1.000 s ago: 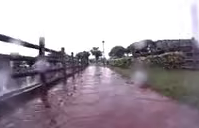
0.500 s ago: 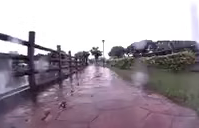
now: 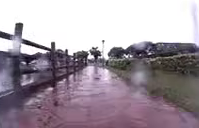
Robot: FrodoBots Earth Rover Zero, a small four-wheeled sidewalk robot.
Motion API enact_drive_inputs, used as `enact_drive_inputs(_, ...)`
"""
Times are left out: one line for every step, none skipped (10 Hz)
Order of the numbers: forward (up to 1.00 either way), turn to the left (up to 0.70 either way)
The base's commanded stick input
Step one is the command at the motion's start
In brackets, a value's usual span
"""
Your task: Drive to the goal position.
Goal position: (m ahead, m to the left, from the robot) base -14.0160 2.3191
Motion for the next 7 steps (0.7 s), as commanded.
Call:
enact_drive_inputs(1.0,0.0)
enact_drive_inputs(1.0,0.0)
enact_drive_inputs(1.0,0.05)
enact_drive_inputs(1.0,0.25)
enact_drive_inputs(1.0,0.26)
enact_drive_inputs(1.0,0.0)
enact_drive_inputs(1.0,0.0)
